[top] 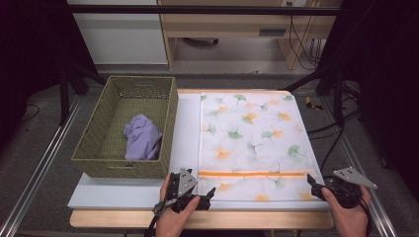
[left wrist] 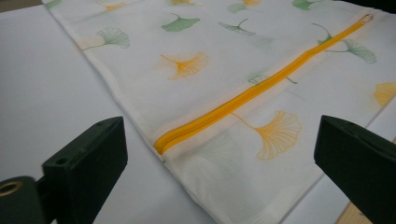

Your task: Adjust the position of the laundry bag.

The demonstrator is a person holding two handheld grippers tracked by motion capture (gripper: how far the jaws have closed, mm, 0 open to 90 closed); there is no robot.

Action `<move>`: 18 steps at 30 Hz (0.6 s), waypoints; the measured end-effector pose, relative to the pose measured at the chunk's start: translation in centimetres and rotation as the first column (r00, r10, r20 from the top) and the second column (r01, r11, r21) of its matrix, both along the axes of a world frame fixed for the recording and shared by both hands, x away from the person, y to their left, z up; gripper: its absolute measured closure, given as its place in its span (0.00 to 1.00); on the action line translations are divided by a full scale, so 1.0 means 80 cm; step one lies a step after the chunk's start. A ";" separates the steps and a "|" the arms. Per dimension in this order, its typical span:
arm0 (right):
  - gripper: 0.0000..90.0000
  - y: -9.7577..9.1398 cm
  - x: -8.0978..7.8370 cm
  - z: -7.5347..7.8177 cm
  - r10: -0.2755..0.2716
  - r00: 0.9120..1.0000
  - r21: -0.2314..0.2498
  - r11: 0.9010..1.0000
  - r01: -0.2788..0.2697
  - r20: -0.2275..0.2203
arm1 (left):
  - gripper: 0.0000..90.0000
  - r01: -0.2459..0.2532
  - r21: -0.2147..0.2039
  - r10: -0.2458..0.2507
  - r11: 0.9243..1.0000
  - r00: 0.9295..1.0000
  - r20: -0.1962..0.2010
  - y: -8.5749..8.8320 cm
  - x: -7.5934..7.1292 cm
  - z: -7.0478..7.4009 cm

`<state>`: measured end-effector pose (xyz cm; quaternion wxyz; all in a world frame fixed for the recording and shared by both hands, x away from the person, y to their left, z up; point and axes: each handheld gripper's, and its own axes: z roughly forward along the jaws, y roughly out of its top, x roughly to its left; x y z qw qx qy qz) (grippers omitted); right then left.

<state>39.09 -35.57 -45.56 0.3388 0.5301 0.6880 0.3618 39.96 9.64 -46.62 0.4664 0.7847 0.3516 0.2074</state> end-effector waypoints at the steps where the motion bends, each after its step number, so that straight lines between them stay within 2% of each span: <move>1: 0.14 0.002 0.000 -0.001 0.007 1.000 0.001 1.000 -0.007 -0.006 | 0.02 0.000 -0.003 0.000 1.000 1.000 -0.006 0.002 0.001 0.000; 3: 0.24 0.003 0.002 -0.003 0.014 1.000 -0.017 1.000 -0.014 -0.026 | 0.03 -0.009 -0.008 0.009 1.000 1.000 -0.030 0.006 0.003 -0.001; 5: 0.25 0.003 0.003 -0.005 0.018 0.999 -0.020 1.000 -0.018 -0.040 | 0.03 -0.018 -0.017 0.017 1.000 0.999 -0.046 0.009 0.004 -0.003; 6: 0.27 0.003 0.003 -0.006 0.022 0.999 -0.021 0.999 -0.023 -0.047 | 0.04 -0.020 -0.002 0.020 1.000 0.998 -0.053 0.010 0.004 -0.004; 7: 0.27 0.003 0.001 -0.009 0.018 0.996 -0.009 1.000 -0.019 -0.092 | 0.04 -0.013 0.020 0.015 1.000 0.996 -0.086 0.010 0.004 -0.007; 11: 0.27 0.003 -0.005 -0.012 0.033 0.995 -0.011 0.999 -0.034 -0.090 | 0.05 -0.022 0.042 0.026 0.999 0.995 -0.097 0.009 0.001 -0.009; 14: 0.27 0.002 -0.010 -0.011 0.031 0.998 -0.001 1.000 -0.031 -0.062 | 0.05 -0.040 0.084 0.047 0.996 0.996 -0.080 0.007 -0.002 -0.010; 18: 0.27 -0.002 -0.013 -0.015 0.015 0.997 0.008 1.000 -0.014 -0.082 | 0.07 -0.044 0.104 0.052 0.994 0.996 -0.078 0.005 -0.002 -0.013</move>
